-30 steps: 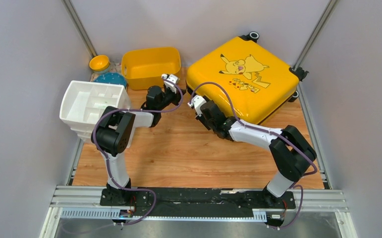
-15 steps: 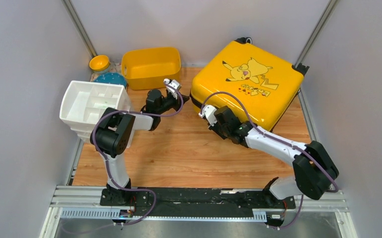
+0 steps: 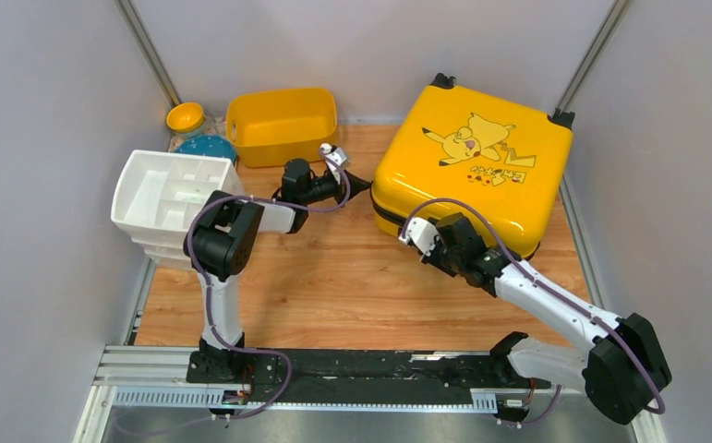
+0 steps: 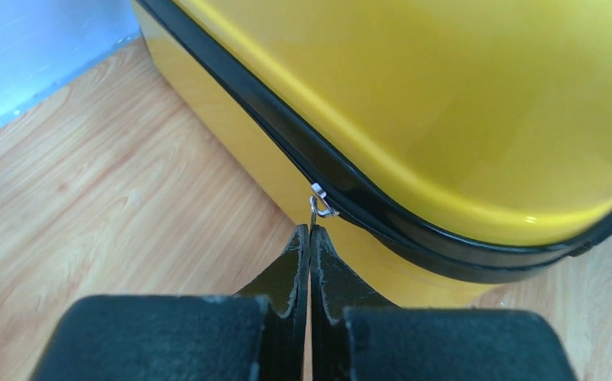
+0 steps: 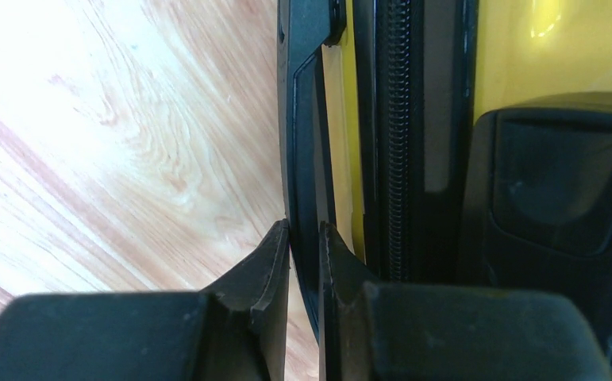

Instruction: Open, take out, and arrange the luggage

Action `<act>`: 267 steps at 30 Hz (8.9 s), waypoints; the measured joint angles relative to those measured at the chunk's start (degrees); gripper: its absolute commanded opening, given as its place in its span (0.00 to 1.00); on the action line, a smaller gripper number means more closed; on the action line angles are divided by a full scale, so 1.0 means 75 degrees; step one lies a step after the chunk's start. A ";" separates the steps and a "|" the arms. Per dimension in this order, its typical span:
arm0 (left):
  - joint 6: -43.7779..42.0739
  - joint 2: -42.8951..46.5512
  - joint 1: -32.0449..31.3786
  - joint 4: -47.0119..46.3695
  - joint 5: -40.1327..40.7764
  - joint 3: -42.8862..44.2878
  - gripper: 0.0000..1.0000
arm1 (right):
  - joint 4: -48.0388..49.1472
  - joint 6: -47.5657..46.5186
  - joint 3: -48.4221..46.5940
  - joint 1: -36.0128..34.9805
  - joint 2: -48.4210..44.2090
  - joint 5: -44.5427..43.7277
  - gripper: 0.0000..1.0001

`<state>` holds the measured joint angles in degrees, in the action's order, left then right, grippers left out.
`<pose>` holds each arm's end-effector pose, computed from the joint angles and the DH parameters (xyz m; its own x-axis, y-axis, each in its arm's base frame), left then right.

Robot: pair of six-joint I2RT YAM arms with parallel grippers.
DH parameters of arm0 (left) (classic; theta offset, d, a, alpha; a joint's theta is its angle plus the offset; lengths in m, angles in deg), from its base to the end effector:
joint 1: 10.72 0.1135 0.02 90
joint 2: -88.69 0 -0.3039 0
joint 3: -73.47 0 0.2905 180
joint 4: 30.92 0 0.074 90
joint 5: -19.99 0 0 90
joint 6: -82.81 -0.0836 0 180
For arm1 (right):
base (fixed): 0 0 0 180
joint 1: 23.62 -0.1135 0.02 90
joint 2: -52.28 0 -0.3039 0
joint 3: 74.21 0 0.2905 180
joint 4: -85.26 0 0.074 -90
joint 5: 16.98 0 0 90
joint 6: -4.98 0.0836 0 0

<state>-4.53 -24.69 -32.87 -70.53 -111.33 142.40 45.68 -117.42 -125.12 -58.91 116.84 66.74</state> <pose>0.4277 -0.2337 0.1775 -0.1195 0.0110 -0.9928 0.8879 0.4485 -0.1019 0.2222 0.1461 0.1935 -0.2730 -0.8457 -0.4585 -0.7901 0.4690 -0.3947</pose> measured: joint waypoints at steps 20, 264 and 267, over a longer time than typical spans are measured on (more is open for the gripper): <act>0.0230 -0.1737 0.0160 0.0898 0.0376 0.2570 0.62 | -0.3016 -0.0903 -0.0685 0.0379 -0.1434 0.0909 0.79; -0.2771 -0.3264 -0.0784 -0.3054 0.2629 0.2168 0.78 | -0.5625 0.1740 -0.6636 0.6927 0.1609 0.2369 0.66; -0.2739 -0.1845 -0.0644 -0.2588 0.2092 0.0764 0.79 | -0.5569 0.1929 -0.6892 0.6758 0.1629 0.2495 0.70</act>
<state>-25.07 -38.53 -37.70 -89.94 -95.63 148.13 3.91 -102.95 -176.81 -8.23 129.05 85.45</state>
